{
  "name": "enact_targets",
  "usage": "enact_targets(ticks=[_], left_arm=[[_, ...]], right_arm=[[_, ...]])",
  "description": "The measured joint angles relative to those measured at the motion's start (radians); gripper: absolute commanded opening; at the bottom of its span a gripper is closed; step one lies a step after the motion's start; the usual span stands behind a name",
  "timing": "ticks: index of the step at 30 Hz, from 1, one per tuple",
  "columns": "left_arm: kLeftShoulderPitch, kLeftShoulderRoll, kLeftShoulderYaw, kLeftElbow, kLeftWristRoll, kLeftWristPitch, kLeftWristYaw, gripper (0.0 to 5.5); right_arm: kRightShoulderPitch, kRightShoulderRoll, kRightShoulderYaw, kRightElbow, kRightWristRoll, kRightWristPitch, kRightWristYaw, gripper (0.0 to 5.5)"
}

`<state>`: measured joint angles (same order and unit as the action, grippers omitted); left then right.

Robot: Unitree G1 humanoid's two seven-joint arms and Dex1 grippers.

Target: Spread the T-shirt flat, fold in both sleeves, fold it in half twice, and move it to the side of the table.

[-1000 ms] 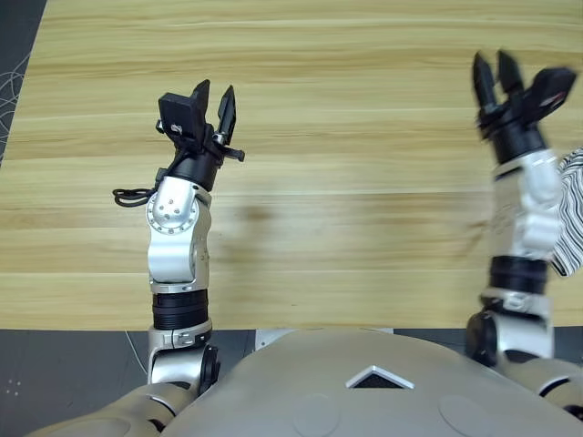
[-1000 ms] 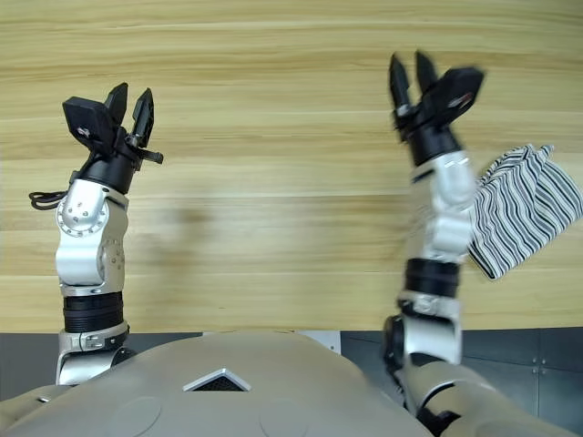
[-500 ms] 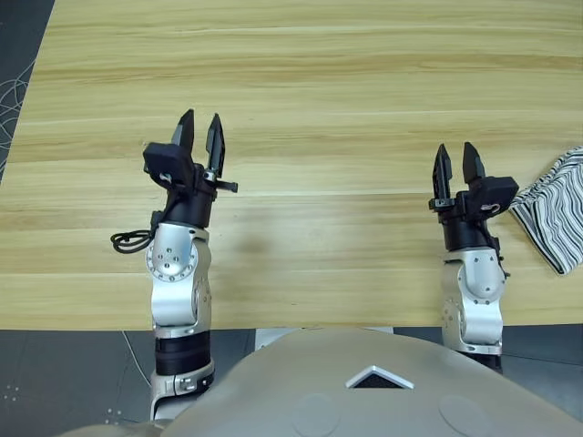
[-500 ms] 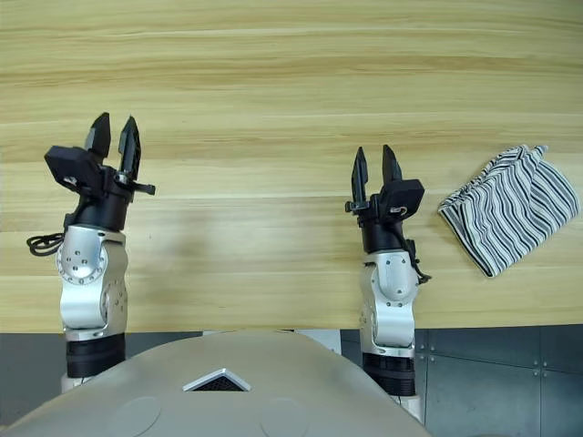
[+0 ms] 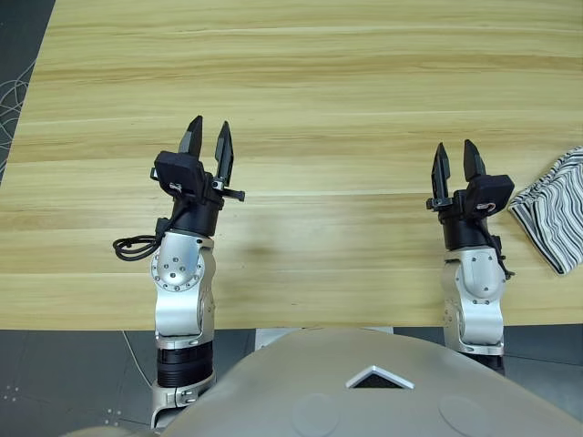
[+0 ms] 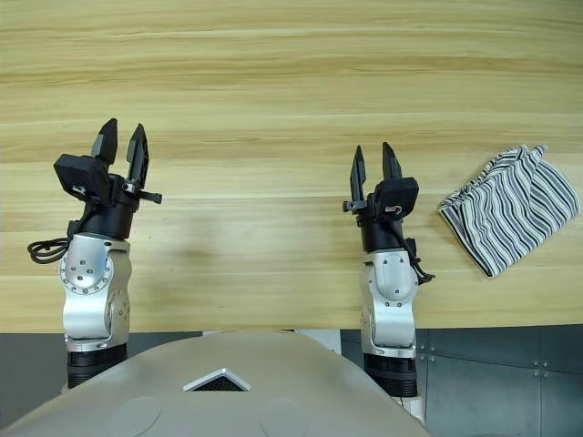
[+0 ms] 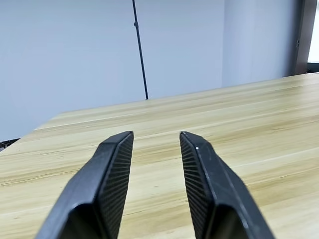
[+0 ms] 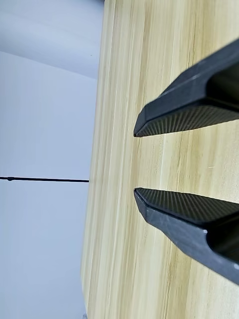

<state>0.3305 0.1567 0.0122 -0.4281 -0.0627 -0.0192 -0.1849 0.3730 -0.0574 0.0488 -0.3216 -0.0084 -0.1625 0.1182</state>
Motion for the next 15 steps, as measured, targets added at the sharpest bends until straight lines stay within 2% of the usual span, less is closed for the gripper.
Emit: enact_targets(ticks=[15], left_arm=[[0.009, -0.034, -0.041, 0.013, 0.002, 0.02, 0.002, 1.74]], right_arm=[[0.016, 0.0, -0.006, 0.001, 0.013, -0.017, 0.001, 1.88]])
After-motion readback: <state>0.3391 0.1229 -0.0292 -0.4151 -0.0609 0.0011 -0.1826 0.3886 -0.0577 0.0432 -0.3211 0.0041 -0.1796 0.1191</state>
